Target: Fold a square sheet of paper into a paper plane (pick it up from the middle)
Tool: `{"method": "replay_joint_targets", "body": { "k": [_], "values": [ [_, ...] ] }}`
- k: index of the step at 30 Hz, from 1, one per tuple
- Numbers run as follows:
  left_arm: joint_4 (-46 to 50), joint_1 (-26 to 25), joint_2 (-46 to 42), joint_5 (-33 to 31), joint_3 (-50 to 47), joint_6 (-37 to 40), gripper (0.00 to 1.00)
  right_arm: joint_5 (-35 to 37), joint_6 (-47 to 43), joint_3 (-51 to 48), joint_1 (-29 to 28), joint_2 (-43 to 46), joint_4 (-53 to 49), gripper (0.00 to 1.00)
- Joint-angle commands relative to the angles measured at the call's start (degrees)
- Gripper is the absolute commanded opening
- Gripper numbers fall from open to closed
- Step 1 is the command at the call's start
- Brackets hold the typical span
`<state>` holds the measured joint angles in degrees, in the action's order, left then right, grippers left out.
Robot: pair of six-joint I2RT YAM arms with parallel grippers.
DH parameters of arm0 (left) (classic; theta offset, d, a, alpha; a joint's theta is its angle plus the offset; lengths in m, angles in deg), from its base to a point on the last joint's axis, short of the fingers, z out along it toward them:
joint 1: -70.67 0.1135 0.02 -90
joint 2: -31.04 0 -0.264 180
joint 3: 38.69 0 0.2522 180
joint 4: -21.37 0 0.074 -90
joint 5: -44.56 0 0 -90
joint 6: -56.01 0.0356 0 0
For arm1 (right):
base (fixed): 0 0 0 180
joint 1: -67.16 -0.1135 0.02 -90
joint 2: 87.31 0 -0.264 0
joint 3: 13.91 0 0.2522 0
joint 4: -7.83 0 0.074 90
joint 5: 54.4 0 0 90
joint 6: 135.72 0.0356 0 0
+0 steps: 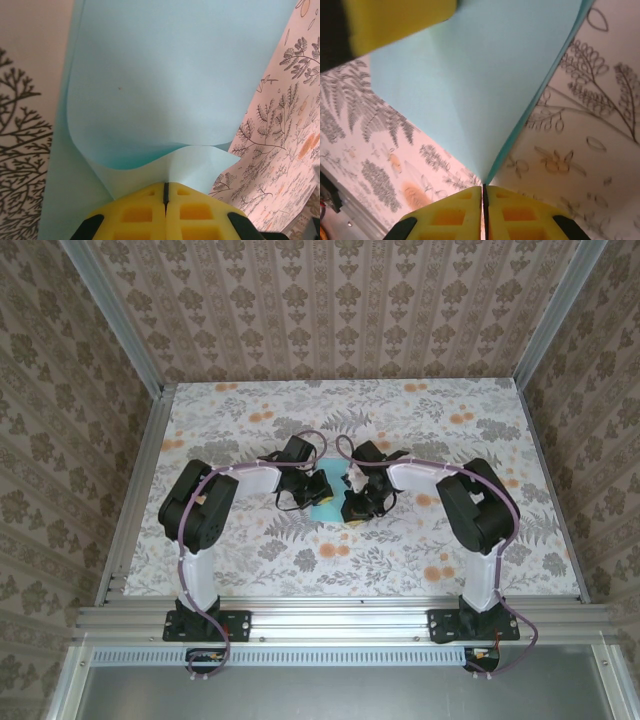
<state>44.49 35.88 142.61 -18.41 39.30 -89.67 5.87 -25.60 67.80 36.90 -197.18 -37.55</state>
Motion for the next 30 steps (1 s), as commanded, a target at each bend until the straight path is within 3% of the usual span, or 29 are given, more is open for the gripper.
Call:
{"method": "replay_joint_targets", "body": {
  "k": [1, 13, 30],
  "values": [
    [5.66, -0.2, 2.51, -3.03, -0.78, 1.54, 0.06, 1.02, 3.46, -0.09, -0.32, 5.66, 3.06, 0.12],
    [5.84, -0.2, 2.46, -2.95, -0.51, 1.54, 0.06, 0.56, 5.59, 3.97, -1.29, -3.14, 5.49, 0.11],
    [4.81, 1.85, 1.81, -3.34, 0.57, 3.6, 0.08, 2.64, 4.89, -6.46, 0.29, -3.58, 4.05, 0.1]
  ]
}}
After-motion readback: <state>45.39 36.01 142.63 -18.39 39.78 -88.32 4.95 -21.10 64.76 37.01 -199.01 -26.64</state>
